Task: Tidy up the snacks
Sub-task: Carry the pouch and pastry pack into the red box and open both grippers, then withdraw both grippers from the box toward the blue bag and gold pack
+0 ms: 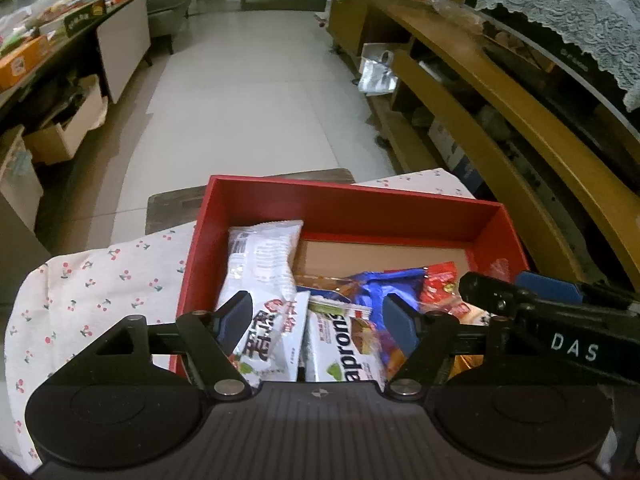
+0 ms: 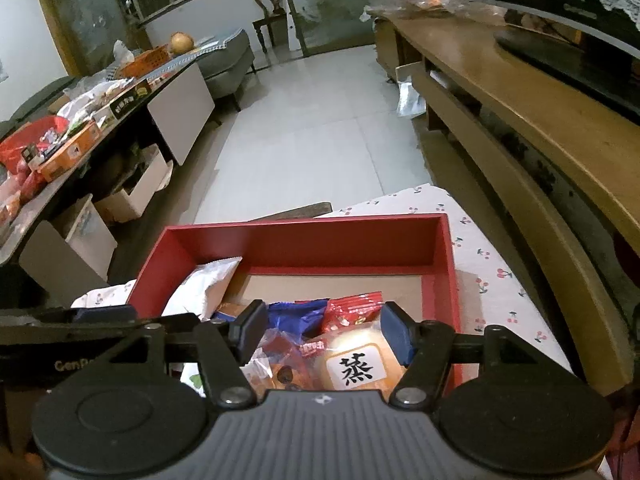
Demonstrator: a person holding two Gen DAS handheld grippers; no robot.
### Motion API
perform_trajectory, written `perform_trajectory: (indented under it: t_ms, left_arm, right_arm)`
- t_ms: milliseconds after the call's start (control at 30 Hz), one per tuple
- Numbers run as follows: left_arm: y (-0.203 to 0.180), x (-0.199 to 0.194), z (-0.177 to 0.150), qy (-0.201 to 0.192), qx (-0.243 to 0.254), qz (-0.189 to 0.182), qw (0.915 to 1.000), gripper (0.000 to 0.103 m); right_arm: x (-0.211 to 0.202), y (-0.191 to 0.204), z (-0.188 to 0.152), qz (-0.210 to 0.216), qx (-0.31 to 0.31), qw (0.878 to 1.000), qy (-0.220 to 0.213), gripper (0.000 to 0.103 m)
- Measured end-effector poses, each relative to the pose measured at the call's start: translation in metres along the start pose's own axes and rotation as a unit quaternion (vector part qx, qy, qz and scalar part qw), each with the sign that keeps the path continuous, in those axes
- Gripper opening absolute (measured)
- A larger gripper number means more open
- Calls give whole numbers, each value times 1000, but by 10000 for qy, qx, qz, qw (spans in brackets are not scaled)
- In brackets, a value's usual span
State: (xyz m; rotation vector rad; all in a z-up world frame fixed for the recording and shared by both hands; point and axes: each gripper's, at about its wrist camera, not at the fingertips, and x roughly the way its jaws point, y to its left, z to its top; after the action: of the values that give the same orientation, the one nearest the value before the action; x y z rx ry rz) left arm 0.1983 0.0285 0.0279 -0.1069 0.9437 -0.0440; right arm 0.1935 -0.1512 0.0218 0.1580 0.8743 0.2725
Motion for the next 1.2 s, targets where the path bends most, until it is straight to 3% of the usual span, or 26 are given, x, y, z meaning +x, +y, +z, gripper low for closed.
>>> perform_trajectory:
  t_ms: [633, 1200]
  left_arm:
    - [-29, -37, -38, 1, 292, -545, 9981, 79]
    - [-48, -34, -69, 362, 676, -750, 9942, 80]
  right_arm:
    - [-64, -25, -60, -256, 380, 9987, 205, 77]
    - [-40, -35, -109, -422, 211, 9905, 1290, 81]
